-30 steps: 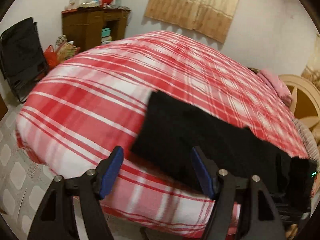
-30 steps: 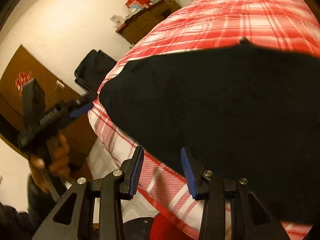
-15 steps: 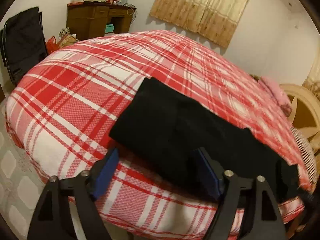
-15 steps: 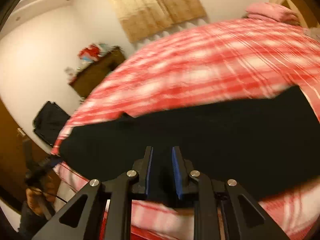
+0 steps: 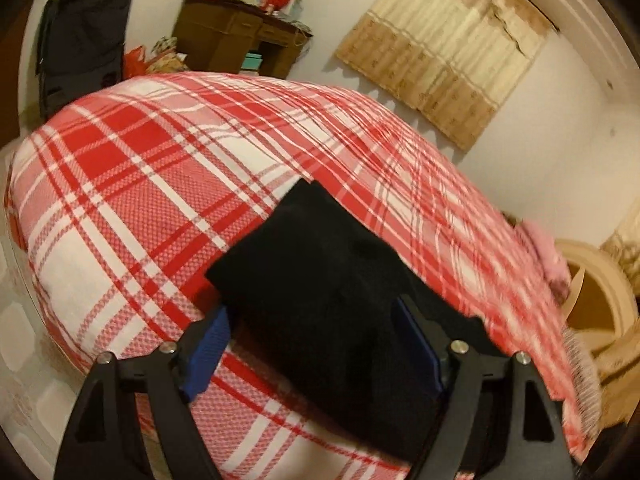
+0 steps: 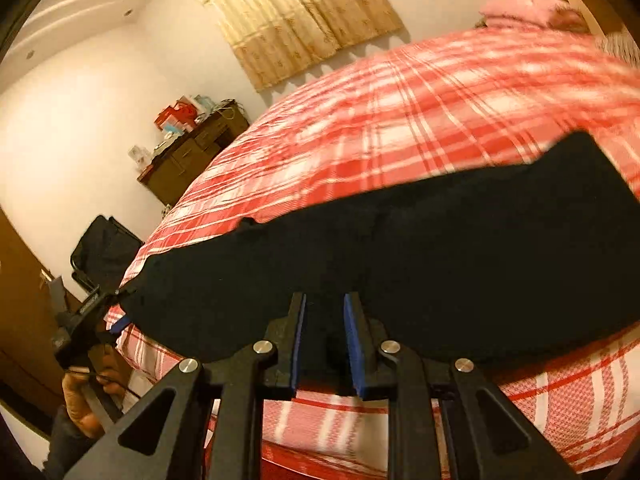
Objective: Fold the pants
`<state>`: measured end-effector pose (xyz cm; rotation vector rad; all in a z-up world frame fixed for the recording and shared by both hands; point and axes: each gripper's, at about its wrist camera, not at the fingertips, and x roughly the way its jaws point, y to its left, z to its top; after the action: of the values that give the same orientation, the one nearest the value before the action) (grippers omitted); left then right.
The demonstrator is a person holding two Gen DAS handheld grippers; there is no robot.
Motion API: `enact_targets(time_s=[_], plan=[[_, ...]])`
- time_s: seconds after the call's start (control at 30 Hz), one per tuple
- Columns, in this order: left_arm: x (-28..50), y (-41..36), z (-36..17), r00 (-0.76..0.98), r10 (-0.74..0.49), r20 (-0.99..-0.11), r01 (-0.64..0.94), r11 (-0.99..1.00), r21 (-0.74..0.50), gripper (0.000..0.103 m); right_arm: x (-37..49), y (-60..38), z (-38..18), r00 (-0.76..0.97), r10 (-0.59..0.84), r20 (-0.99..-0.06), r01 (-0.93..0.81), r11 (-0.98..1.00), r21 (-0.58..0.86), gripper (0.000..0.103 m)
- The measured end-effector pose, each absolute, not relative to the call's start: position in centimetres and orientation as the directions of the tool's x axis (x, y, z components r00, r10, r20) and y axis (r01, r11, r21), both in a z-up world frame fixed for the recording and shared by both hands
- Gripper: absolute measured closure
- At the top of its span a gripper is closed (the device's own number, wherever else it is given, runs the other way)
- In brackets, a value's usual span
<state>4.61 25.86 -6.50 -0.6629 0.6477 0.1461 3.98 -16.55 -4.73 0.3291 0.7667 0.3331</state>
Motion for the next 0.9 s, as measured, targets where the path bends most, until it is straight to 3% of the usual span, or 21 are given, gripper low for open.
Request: enact_targets(time_s=[0.1,0.17,0.27,0.47,0.6,0.73,0.9], plan=[[5.1,25.6,-6.5,0.796,-0.035,-0.604,-0.358,0.777,-0.517,0.025,3.9,-15.2,-4.8,0.655,0.435,-0.618,-0.21,0.89,0.405,0.082],[5.6,25.0,-6.5,0.781,0.01,-0.625,-0.378,0.803,-0.46,0.063,4.1,-14.8,-5.0,0.628,0.47,-0.62,-0.218,0.871,0.439,0.082],[6.1,24.2,-7.0,0.758,0.011,-0.652,-0.364,0.837,-0.409,0.076,4.1,-14.4,-5.2,0.613,0.48,-0.628,-0.223,0.867,0.445,0.082],[6.0,23.9,-5.0,0.782,-0.027,-0.623,-0.311,0.849,-0.428,0.081,4.4,-16.9,-5.0,0.639,0.464,-0.614,-0.168,0.863,0.476,0.082],[5.3,19.1,-0.7,0.843,-0.118,-0.525,-0.12,0.91,-0.397,0.081,4.5,-20.2,-4.6,0.677,0.426,-0.6,-0.097,0.86,0.5,0.082],[4.3,11.4,2.0,0.849,-0.284,-0.446,0.151,0.938,-0.31,0.081,4.8,-22.5,-4.8,0.677,0.472,-0.565,-0.075,0.808,0.585,0.082],[4.5,3.7,-1.5,0.74,-0.433,-0.515,0.33,0.9,-0.284,0.081,5.1,-23.3,-5.1,0.672,0.527,-0.521,-0.085,0.753,0.652,0.082]])
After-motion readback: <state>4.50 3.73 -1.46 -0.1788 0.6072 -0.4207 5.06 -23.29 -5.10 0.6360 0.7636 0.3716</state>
